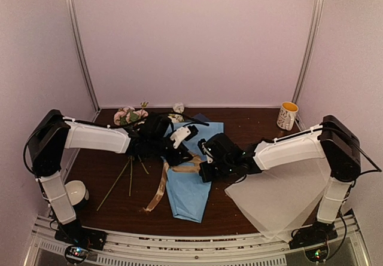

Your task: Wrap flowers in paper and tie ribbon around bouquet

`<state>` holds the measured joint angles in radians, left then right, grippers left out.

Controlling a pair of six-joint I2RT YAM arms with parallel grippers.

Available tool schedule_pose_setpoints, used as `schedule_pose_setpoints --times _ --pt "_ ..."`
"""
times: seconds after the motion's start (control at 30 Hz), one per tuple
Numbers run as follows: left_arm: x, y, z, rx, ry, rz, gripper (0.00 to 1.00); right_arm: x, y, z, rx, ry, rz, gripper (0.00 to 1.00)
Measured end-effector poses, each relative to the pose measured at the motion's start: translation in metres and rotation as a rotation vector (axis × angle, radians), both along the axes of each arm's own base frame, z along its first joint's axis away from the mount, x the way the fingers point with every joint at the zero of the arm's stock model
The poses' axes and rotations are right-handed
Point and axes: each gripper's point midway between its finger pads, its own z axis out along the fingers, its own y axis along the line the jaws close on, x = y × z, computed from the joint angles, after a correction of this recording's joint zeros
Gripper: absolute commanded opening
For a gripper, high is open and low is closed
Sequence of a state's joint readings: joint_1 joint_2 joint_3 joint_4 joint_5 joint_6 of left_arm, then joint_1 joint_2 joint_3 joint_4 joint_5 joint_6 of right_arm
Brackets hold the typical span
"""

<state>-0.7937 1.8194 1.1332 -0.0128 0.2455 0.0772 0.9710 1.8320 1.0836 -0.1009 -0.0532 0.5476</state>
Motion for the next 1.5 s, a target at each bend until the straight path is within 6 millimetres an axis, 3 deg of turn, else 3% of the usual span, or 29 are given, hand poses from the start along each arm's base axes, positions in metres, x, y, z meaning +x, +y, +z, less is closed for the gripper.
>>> schedule_pose_setpoints --times 0.1,0.23,0.4,0.5,0.6,0.77,0.9,1.03,1.1,1.17,1.33,1.5 --pt "0.001 0.004 -0.003 0.01 0.016 0.016 0.66 -0.004 0.003 0.008 0.025 0.006 0.02 0.0" --pt "-0.005 0.011 0.002 0.011 0.035 0.021 0.75 -0.006 0.004 0.008 0.039 0.031 0.037 0.0" --pt "-0.026 0.035 0.029 -0.015 0.056 0.056 0.76 -0.005 0.001 0.006 0.049 0.06 0.044 0.0" --pt "-0.04 0.058 0.033 -0.032 0.088 0.136 0.77 -0.003 -0.002 0.006 0.05 0.069 0.047 0.0" --pt "-0.055 0.086 0.012 -0.011 0.157 0.243 0.77 -0.002 -0.002 0.006 0.049 0.078 0.059 0.0" --pt "-0.074 0.114 -0.05 0.092 0.312 0.366 0.77 -0.003 0.007 0.018 0.064 0.083 0.105 0.0" --pt "-0.076 0.123 -0.084 0.152 0.368 0.431 0.66 -0.006 0.011 0.022 0.079 0.09 0.132 0.0" --pt "-0.067 0.114 -0.084 0.107 0.357 0.444 0.43 -0.008 0.012 0.022 0.087 0.104 0.137 0.0" --pt "-0.067 0.116 -0.085 0.093 0.352 0.448 0.26 -0.008 0.013 0.023 0.094 0.105 0.134 0.0" --pt "-0.07 0.117 -0.086 0.073 0.355 0.452 0.02 -0.007 0.014 0.024 0.1 0.104 0.133 0.0" --pt "-0.08 0.126 -0.088 0.053 0.362 0.462 0.0 -0.008 0.011 0.026 0.095 0.107 0.13 0.0" --pt "-0.08 0.142 -0.087 0.092 0.352 0.52 0.0 -0.003 -0.006 0.048 0.12 0.092 0.104 0.0"
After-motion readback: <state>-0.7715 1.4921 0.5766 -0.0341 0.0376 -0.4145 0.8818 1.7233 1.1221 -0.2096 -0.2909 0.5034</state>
